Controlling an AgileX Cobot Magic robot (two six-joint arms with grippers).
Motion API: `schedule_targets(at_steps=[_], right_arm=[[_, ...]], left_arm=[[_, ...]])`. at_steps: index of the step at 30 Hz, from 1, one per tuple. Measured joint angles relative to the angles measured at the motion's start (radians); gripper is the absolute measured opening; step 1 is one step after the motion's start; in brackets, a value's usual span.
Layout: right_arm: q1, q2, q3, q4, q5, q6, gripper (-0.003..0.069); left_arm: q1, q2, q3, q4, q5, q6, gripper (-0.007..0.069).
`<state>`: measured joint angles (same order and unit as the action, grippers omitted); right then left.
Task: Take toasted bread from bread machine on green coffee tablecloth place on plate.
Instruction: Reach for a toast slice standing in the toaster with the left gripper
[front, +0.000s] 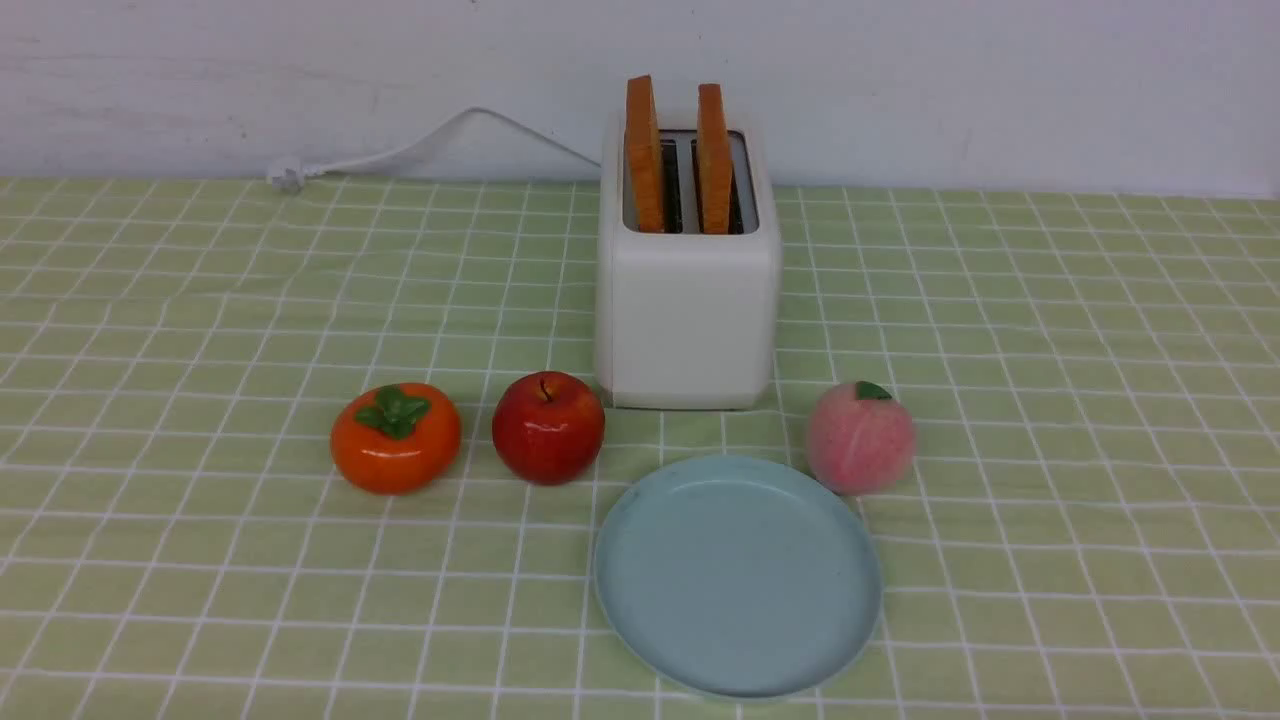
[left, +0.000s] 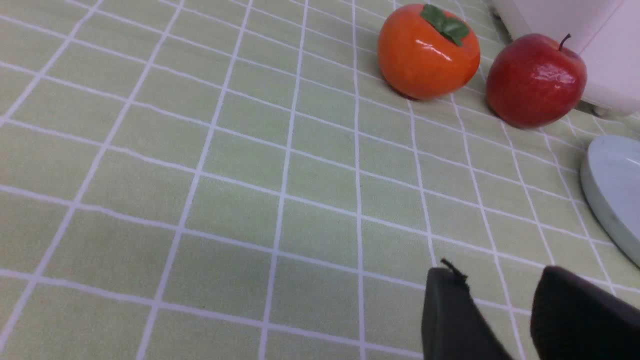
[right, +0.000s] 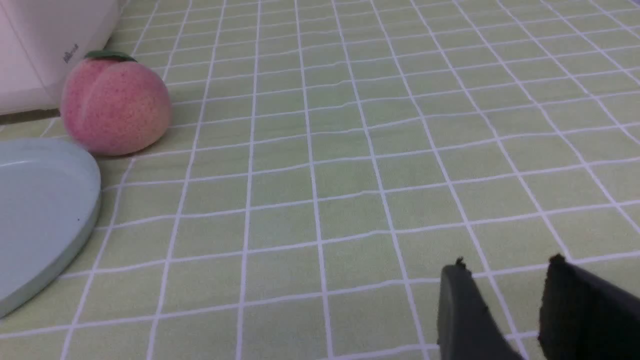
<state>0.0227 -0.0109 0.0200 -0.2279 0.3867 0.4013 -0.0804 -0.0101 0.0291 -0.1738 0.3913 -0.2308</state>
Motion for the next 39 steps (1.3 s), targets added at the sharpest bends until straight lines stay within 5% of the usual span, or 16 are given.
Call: schedule_targets(at_steps=[20,32,39], right_arm=[[0.0,0.0,0.0,0.0,0.0,0.0,0.0241],[0.0,0.0,0.0,0.0,0.0,0.0,0.0241],[0.0,0.0,0.0,0.0,-0.001,0.0,0.0241]], left_arm=[[0.0,0.0,0.0,-0.017,-0.076,-0.012,0.0239],[0.0,0.0,0.0,-0.443,-0.398,-0.098,0.0239],[0.0,0.0,0.0,-0.542,-0.479,-0.104,0.0239]])
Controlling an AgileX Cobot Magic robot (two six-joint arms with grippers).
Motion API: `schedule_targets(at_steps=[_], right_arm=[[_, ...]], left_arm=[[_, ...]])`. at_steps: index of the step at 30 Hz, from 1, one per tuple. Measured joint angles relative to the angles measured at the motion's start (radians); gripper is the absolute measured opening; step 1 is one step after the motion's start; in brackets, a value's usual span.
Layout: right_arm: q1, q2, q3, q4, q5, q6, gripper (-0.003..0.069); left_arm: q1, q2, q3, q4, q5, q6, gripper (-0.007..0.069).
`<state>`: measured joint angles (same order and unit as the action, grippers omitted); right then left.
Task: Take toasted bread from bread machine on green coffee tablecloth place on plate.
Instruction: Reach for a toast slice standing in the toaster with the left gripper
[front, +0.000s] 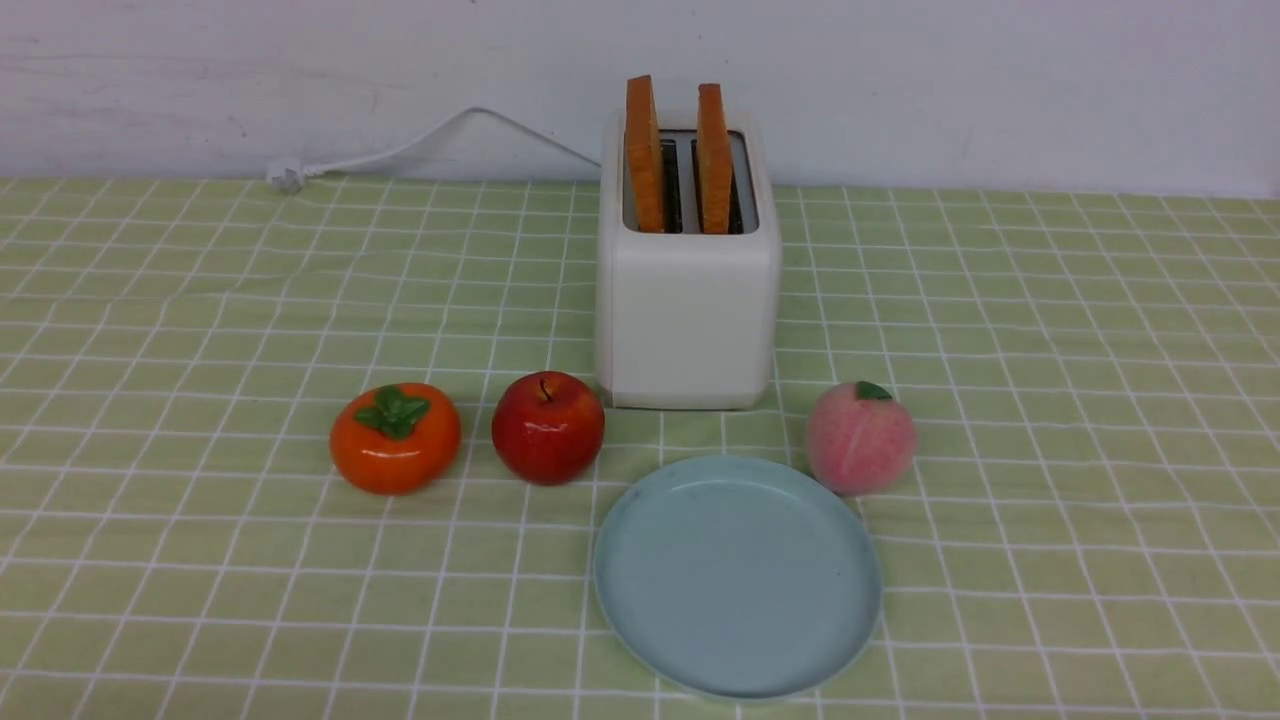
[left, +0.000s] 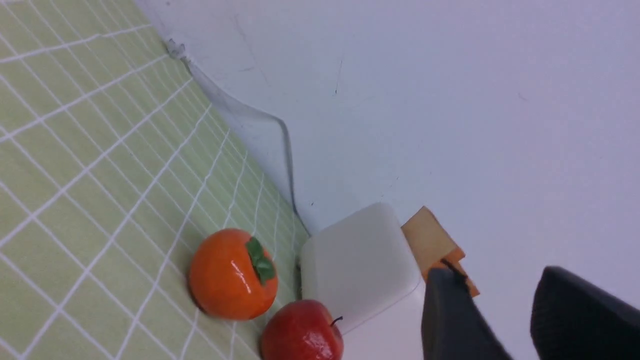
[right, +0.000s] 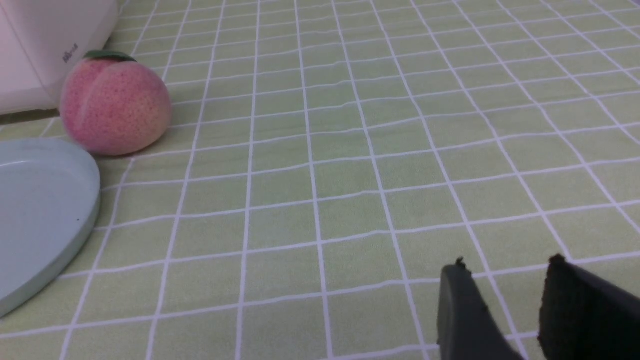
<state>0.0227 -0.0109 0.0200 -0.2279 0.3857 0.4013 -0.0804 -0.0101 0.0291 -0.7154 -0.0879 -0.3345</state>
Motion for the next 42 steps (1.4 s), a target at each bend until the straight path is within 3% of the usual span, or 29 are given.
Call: schedule_targets(at_steps=[4,9,11,18,21,24,30,31,34,38,42], right_arm=[[0.0,0.0,0.006,0.04,-0.058,0.038,0.0241],[0.0,0.0,0.006,0.196,-0.329,0.179,0.0241],[0.0,0.0,0.006,0.208,-0.42,0.202,0.0241],[0.0,0.0,0.003,0.201,-0.593,0.275,0.023],[0.009,0.0,-0.056,0.099,-0.5,0.377,0.0178],[0.064,0.055,-0.174,-0.112,-0.392,0.524,0.0099],[0.311,0.26,-0.413,-0.435,-0.276,0.738,0.0024],[0.322,0.268,-0.427,-0.449,-0.27,0.743,0.0022],[0.545,0.426,-0.535,-0.502,-0.094,0.768,0.0022],[0.722,0.549,-0.615,-0.481,0.147,0.719,0.0027],[0.932,0.68,-0.75,-0.393,0.49,0.592,0.0034]], left_arm=[[0.0,0.0,-0.014,-0.018,0.017,0.002,0.0226],[0.0,0.03,-0.199,0.047,0.216,0.113,0.0017],[0.0,0.086,-0.274,0.086,0.325,0.177,-0.0013],[0.0,0.325,-0.401,0.142,0.483,0.379,-0.0013],[0.0,0.442,-0.443,0.107,0.445,0.449,-0.0013],[0.0,0.58,-0.521,0.021,0.41,0.555,-0.0013],[0.0,0.85,-0.697,-0.223,0.474,0.877,-0.0013],[0.0,0.877,-0.707,-0.242,0.486,0.901,-0.0013],[0.0,1.009,-0.784,-0.401,0.535,1.084,-0.0013],[-0.029,1.091,-0.832,-0.503,0.541,1.2,-0.0013],[-0.196,1.175,-0.892,-0.55,0.407,1.332,-0.0013]])
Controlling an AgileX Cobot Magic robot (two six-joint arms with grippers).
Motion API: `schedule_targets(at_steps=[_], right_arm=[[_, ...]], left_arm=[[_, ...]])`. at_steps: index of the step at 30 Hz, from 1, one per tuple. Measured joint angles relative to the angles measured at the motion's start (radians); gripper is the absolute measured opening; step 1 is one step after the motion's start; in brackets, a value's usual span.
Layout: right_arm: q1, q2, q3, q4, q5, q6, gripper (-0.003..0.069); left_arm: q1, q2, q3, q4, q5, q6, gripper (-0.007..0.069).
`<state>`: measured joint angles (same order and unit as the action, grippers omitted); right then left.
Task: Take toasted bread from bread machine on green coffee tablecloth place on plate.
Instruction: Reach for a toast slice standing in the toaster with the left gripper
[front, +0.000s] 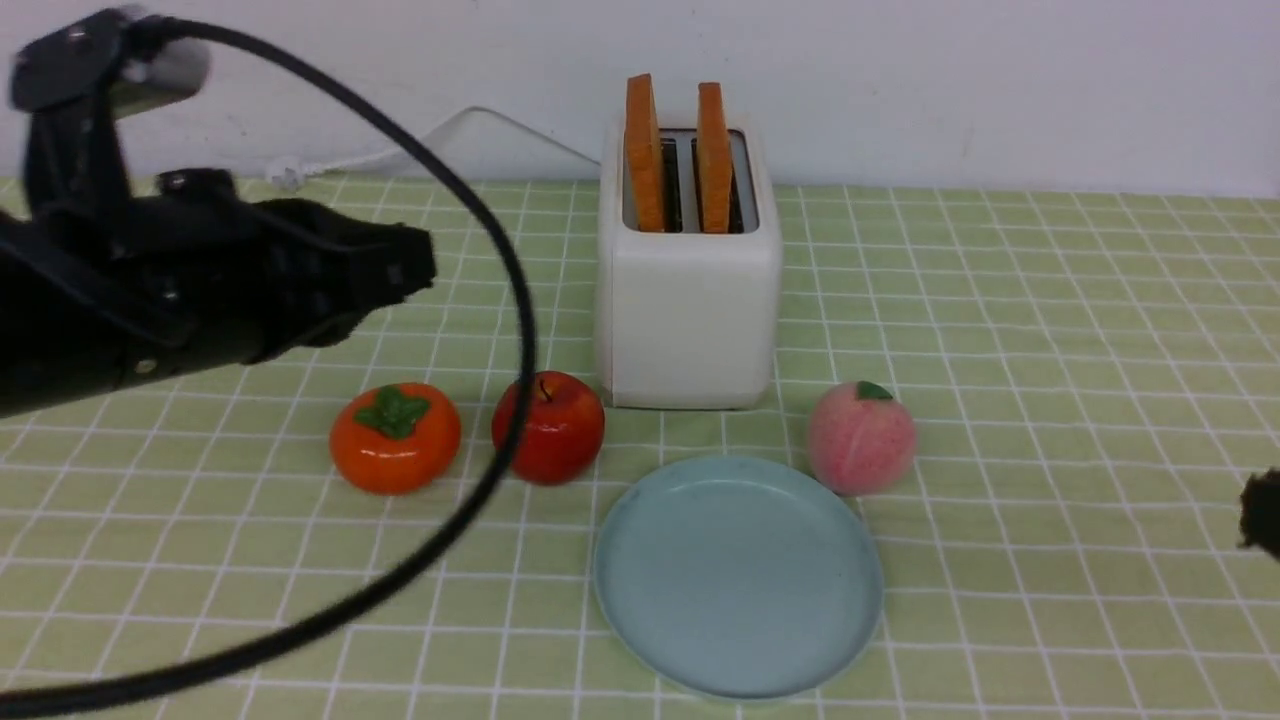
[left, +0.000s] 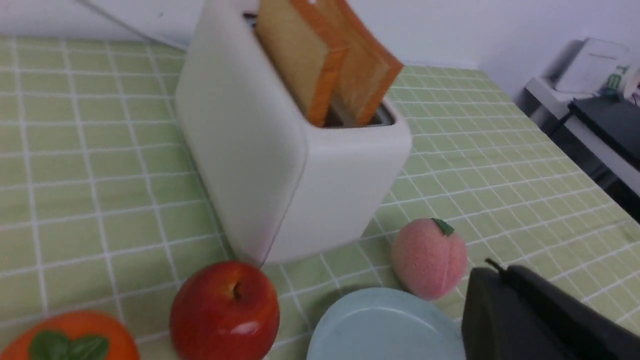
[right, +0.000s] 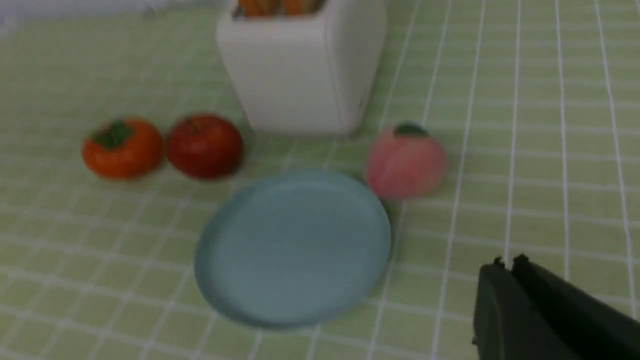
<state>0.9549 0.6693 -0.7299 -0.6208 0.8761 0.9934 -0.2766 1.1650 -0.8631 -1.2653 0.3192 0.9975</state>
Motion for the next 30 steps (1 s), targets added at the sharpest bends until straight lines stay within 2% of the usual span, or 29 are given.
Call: schedule_targets(at_steps=[1,2,4,5,6,9,15,22,23,26,30], right_arm=[[0.045,0.023,-0.035,0.021,0.076,-0.033,0.0035],[0.052,0.029,-0.041,0.024,0.087,-0.038,0.0035],[0.119,0.045,-0.1,0.046,0.208,-0.084,0.0035],[0.119,0.045,-0.1,0.046,0.215,-0.086,0.0035],[0.135,0.036,-0.119,0.047,0.265,-0.101,0.0035],[0.136,0.001,-0.122,0.05,0.317,-0.113,0.0036],[0.136,-0.086,-0.122,0.085,0.348,-0.117,0.0038],[0.136,-0.17,-0.053,0.142,0.282,-0.103,0.0042],[0.136,-0.174,-0.036,0.142,0.275,-0.093,0.0042],[0.136,-0.175,-0.018,0.127,0.259,-0.078,0.0042],[0.136,-0.175,-0.013,0.062,0.179,-0.059,0.0042]], left_arm=[[-0.061,0.02,-0.015,-0.004,-0.066,0.035,-0.0013],[-0.071,0.024,-0.018,-0.005,-0.078,0.035,-0.0013],[-0.193,0.071,-0.05,-0.018,-0.25,0.099,-0.0013],[-0.201,0.074,-0.052,-0.019,-0.261,0.103,-0.0013],[-0.257,0.105,-0.069,-0.034,-0.351,0.133,-0.0013],[-0.287,0.16,-0.1,-0.056,-0.413,0.148,-0.0013],[-0.294,0.298,-0.213,-0.075,-0.435,0.153,-0.0005],[-0.294,0.456,-0.39,-0.077,-0.495,0.153,0.0183],[-0.294,0.485,-0.418,-0.081,-0.518,0.152,0.0244],[-0.294,0.542,-0.47,-0.085,-0.539,0.151,0.0361],[-0.295,0.628,-0.547,-0.085,-0.578,0.151,0.0433]])
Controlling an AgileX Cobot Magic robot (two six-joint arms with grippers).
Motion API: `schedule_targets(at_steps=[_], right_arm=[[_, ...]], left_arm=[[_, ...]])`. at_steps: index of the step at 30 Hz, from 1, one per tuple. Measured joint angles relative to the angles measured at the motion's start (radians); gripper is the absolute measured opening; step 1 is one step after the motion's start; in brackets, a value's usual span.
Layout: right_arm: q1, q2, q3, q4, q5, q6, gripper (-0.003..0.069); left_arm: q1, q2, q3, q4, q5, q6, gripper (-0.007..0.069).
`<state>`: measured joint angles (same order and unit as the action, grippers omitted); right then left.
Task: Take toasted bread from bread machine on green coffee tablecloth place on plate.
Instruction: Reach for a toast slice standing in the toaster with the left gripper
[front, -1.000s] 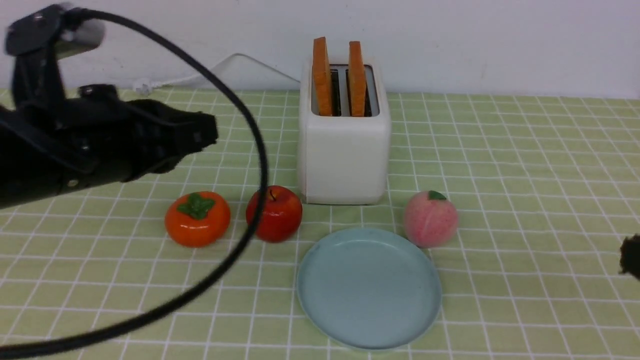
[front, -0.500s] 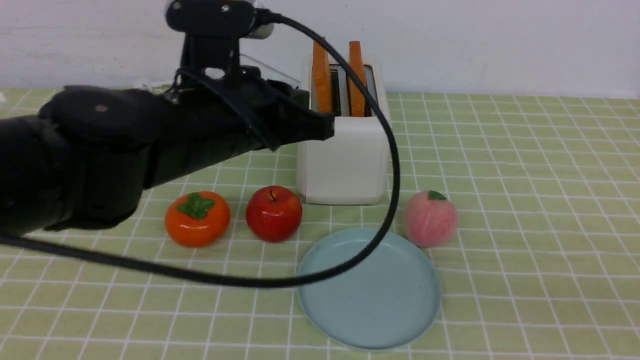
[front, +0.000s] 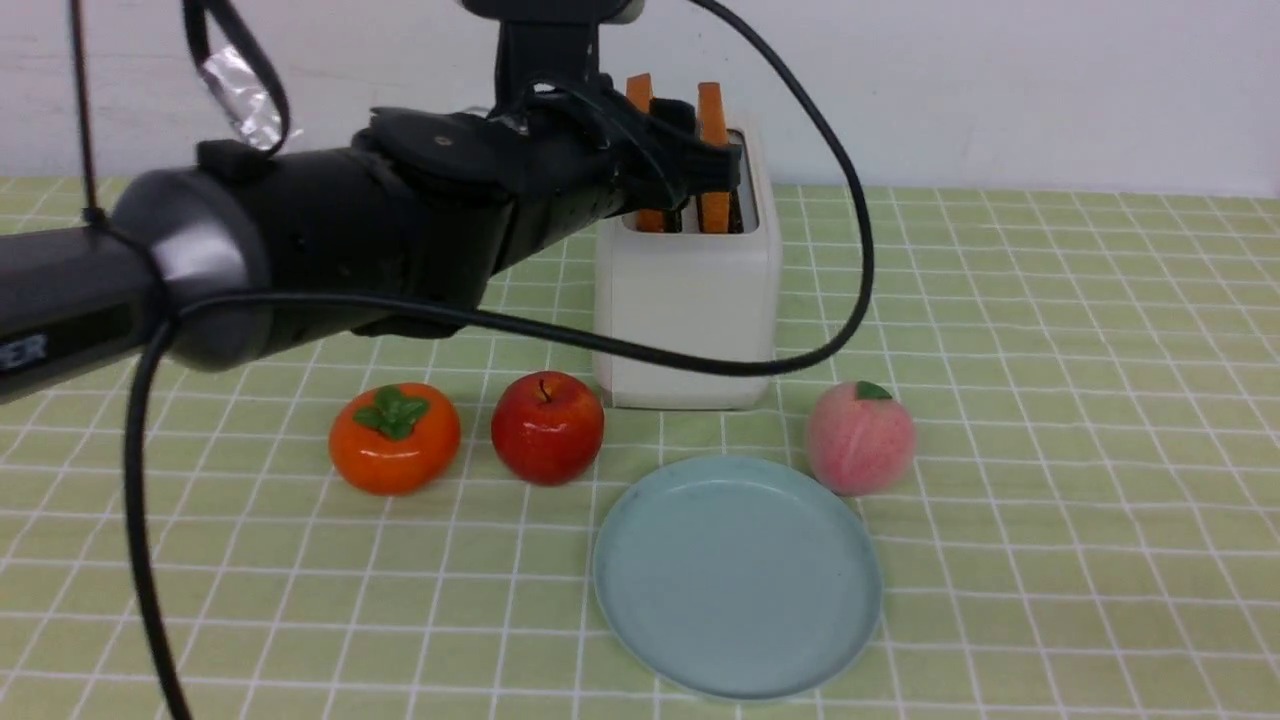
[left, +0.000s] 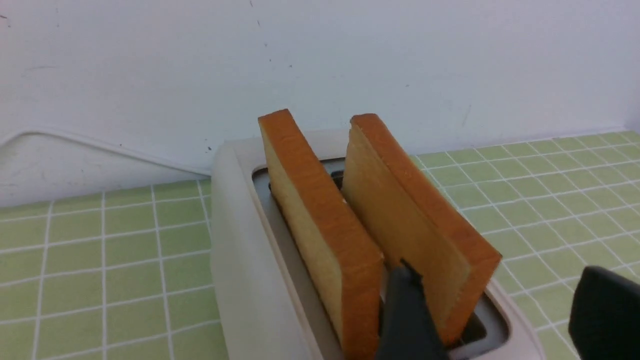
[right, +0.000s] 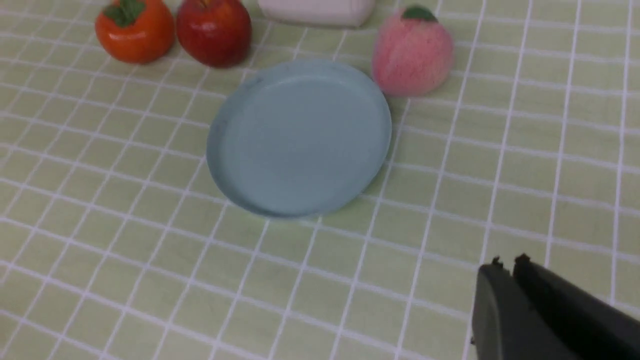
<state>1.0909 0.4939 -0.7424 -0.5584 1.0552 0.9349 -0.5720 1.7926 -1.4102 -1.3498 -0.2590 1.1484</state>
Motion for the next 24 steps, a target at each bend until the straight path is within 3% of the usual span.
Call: schedule_targets(at_steps=[9,15,19,23,24], right_arm=[[0.0,0.0,0.0,-0.219,-0.216,0.132,0.0042],[0.0,-0.004,0.0,-0.246,-0.237,0.145,0.0046],[0.0,-0.004,0.0,-0.255,-0.243,0.145,0.0051],[0.0,-0.004,0.0,-0.273,-0.251,0.145,0.0053],[0.0,-0.004,0.0,-0.274,-0.253,0.145,0.0053]], left_arm=[[0.001,0.132,-0.144,-0.003,-0.057,-0.006,0.0412],[0.018,0.202,-0.221,-0.003,-0.069,-0.007,0.0374],[0.028,0.225,-0.247,-0.003,-0.071,-0.014,0.0286],[0.029,0.226,-0.247,-0.003,-0.073,-0.014,0.0125],[0.029,0.226,-0.247,-0.003,-0.073,-0.014,0.0116]])
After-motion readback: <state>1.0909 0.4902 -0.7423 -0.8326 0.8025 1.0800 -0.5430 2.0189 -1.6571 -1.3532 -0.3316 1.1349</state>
